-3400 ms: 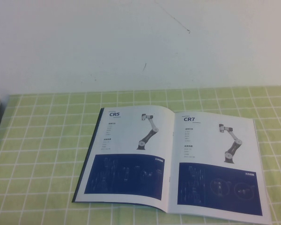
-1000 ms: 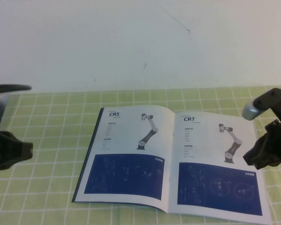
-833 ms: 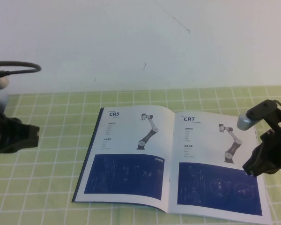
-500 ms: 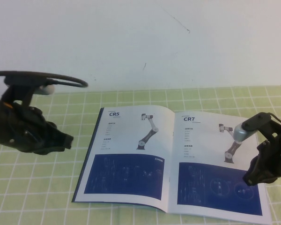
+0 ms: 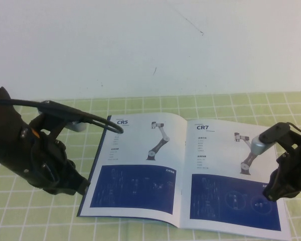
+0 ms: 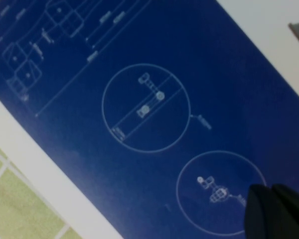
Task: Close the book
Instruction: 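Close the open booklet and leave it lying on the table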
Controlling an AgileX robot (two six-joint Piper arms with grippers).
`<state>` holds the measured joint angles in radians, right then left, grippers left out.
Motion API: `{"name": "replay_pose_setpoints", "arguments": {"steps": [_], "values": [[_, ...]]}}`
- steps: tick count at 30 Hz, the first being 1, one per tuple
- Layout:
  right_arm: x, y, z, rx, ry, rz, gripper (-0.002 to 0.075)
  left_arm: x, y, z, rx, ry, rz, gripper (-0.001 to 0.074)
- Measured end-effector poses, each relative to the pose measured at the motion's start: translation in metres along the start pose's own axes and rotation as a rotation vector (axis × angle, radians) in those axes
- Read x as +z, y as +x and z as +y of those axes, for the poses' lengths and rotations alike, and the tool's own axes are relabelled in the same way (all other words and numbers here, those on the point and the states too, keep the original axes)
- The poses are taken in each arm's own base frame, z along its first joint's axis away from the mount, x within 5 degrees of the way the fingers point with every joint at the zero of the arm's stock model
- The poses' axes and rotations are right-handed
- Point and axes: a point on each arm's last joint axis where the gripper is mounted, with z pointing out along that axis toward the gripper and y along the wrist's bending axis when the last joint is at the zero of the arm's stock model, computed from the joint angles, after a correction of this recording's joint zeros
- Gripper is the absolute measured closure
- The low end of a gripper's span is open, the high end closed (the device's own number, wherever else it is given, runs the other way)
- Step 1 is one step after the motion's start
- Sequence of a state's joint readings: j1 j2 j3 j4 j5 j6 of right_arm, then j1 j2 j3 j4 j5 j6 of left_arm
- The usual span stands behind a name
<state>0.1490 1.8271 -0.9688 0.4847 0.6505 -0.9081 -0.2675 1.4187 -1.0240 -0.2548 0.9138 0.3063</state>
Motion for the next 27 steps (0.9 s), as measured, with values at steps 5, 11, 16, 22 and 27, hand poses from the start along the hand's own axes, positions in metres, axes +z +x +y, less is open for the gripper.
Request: {"name": "replay_pose_setpoints", "arguments": {"steps": [5,11,16,22,27], "values": [[0.0,0.0,0.0,-0.004,0.005,0.001,0.0727,-0.004,0.004,-0.004,-0.01,0.037,0.034,0.0738],[0.001,0.0,-0.001,-0.003,0.005,0.003,0.0727,-0.041,0.003,-0.016,0.052,0.069,-0.035,0.0738],[0.001,0.0,-0.001,-0.011,0.01,-0.001,0.0727,-0.084,0.001,-0.025,0.117,0.06,-0.111,0.0738],[0.001,0.0,-0.002,-0.014,0.013,-0.003,0.0727,-0.123,-0.012,-0.03,0.128,0.029,-0.252,0.0738],[0.001,-0.001,-0.002,-0.014,0.015,-0.005,0.0727,-0.144,-0.029,-0.03,0.136,-0.022,-0.43,0.0738]]}}
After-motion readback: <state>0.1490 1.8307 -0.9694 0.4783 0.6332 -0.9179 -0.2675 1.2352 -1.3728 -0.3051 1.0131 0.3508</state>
